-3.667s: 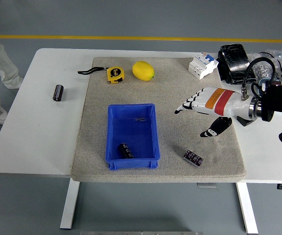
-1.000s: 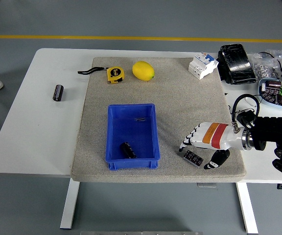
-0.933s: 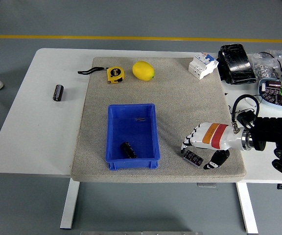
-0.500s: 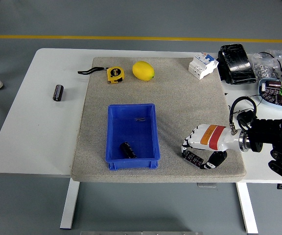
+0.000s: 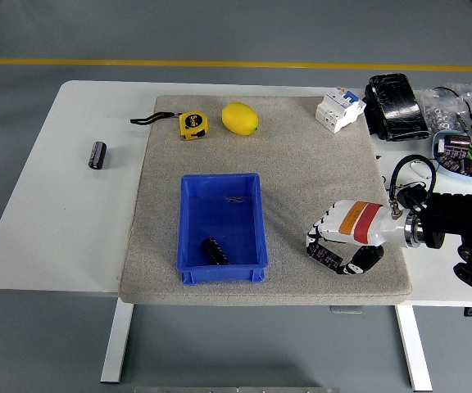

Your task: Pick up the battery,place it into the box

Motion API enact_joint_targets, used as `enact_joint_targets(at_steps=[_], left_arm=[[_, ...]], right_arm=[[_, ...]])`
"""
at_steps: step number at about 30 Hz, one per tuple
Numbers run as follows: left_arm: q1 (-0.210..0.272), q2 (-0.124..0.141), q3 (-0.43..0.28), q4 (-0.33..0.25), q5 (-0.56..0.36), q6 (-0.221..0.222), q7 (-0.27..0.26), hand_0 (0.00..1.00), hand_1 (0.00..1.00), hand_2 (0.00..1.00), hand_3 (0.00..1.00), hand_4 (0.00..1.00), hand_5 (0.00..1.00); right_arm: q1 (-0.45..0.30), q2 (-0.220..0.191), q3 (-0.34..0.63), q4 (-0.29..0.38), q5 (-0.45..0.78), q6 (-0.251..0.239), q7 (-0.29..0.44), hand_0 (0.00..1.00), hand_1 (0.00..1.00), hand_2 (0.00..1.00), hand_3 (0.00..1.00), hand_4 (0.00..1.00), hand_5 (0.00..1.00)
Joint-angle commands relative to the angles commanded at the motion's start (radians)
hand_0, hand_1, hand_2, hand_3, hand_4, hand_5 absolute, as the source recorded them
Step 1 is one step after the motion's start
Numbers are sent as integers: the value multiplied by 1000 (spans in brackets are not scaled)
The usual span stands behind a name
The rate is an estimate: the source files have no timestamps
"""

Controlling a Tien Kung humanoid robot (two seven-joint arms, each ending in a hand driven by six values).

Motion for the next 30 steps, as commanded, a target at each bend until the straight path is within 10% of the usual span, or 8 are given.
enact_joint_targets(at_steps=[11, 30], left_arm=[[0, 6, -6, 0, 3, -1, 3, 750, 706, 713, 569, 610, 533], [0, 14, -34, -4, 32, -9, 19, 749, 706, 712, 569, 610, 532]], right_arm=[[69, 18, 85, 38, 11, 3, 1, 541, 515, 583, 514, 668, 46], [242, 225, -28, 0, 12, -6, -5, 553, 534, 610, 517, 678, 64]])
